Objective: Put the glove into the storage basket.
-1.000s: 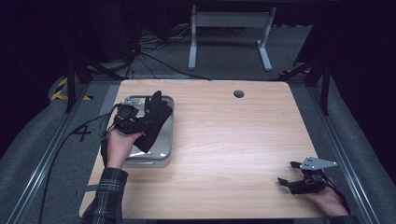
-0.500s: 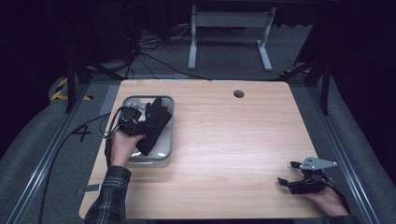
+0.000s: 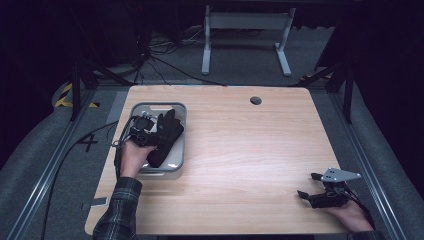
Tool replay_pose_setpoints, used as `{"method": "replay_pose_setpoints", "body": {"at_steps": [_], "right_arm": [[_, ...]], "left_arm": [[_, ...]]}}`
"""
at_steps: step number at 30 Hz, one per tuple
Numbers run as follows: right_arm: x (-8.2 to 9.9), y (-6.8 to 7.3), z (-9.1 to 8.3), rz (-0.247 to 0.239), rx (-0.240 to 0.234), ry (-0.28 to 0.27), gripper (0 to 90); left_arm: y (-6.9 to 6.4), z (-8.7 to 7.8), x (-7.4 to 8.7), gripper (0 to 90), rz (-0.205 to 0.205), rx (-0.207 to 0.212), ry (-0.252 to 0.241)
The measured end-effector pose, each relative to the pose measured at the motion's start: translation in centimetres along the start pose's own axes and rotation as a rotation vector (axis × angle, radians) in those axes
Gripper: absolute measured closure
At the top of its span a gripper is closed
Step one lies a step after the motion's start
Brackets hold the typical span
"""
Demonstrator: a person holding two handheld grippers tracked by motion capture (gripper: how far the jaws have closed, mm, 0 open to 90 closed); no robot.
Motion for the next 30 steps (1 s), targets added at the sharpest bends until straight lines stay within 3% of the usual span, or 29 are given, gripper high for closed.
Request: {"method": "replay_pose_setpoints", "body": {"at_steps": [4,8,16,24,30], "right_arm": [[0.0,0.0,0.0,0.0,0.0,0.0,12.2],[0.0,0.0,0.0,0.0,0.0,0.0,12.2],[0.0,0.0,0.0,0.0,0.0,0.0,12.2],[0.0,0.0,0.0,0.0,0.001,0.0,12.2],[0.0,0.0,0.0,-0.001,0.001,-0.001,12.2]], "left_arm": [[0.1,0.3,0.2,56.2,0.001,-0.015,0.02],[0.4,0.6,0.3,44.9,0.001,-0.03,0.036],[1.2,0.0,0.1,20.2,-0.03,-0.064,-0.01],[1.0,-1.2,-0.4,15.8,-0.035,-0.048,-0.066],[0.2,-1.9,-1.0,15.6,-0.027,-0.027,-0.11]]}}
Point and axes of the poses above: each handheld gripper's, and its own axes: z roughly forward along the jaws, x roughly out of its underside, y roughly to its left, the point moved 7 cm from there along z, roughly forward along the jaws, and after that the axes turned 8 degrees about -x, right-handed, at the moved point
